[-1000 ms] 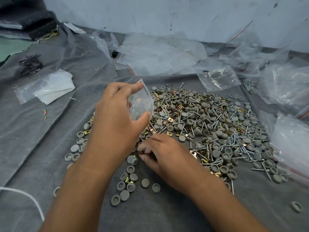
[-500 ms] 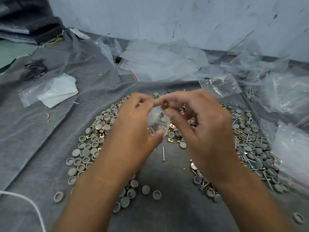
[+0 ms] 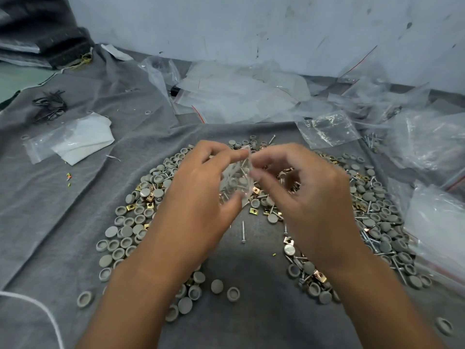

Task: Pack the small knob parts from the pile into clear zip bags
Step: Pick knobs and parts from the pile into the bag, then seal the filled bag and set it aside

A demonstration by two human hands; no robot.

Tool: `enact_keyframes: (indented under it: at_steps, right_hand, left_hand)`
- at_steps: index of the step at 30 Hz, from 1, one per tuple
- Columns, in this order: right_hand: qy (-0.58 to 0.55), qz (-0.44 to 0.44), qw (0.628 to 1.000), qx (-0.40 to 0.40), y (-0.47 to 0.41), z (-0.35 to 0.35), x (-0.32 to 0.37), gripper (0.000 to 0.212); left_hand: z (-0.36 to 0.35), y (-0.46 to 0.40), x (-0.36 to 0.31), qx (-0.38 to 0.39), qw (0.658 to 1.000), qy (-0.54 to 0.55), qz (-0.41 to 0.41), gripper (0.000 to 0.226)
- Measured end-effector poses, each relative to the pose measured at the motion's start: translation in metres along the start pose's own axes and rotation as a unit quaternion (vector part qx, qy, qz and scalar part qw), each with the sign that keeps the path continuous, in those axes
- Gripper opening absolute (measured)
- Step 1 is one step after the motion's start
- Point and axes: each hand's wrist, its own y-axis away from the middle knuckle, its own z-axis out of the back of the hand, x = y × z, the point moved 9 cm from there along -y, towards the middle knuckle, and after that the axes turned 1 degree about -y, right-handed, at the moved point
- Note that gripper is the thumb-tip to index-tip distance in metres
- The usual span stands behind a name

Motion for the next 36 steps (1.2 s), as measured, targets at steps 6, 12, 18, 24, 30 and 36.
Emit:
enact_keyframes:
  at_steps: [6, 12, 18, 24, 30, 36]
  right_hand:
    - [-0.022, -0.028, 0.999, 0.029, -0.003, 0.014, -0.012, 0.025]
    - [-0.088, -0.006, 0.996, 0.026, -0.006, 0.033, 0.006, 0.009]
    - [-0.149, -0.018, 0.988, 0.033, 0.004, 0.036, 0.01, 0.013]
    - [-0.203, -0.059, 0.977, 0.031, 0.017, 0.031, 0.0, 0.016]
    - [-0.137, -0.001, 0.991, 0.003, 0.019, 0.034, 0.012, 0.016]
    - [-0.151, -0.04, 0.988, -0.004, 0.021, 0.034, 0.005, 0.01]
  left_hand:
    - [0.018, 0.0, -0.026, -0.045, 0.992, 0.047, -0.108, 0.041]
    - [0.028, 0.004, -0.018, -0.067, 0.961, 0.263, -0.059, 0.022]
    - [0.024, 0.0, -0.017, -0.048, 0.934, 0.354, -0.021, 0.035]
    - [0.018, -0.001, -0.011, -0.055, 0.911, 0.408, 0.031, 0.047]
    - [0.017, 0.0, -0.005, -0.065, 0.91, 0.405, 0.064, 0.049]
    - [0.011, 0.0, -0.008, -0.045, 0.91, 0.408, 0.06, 0.05]
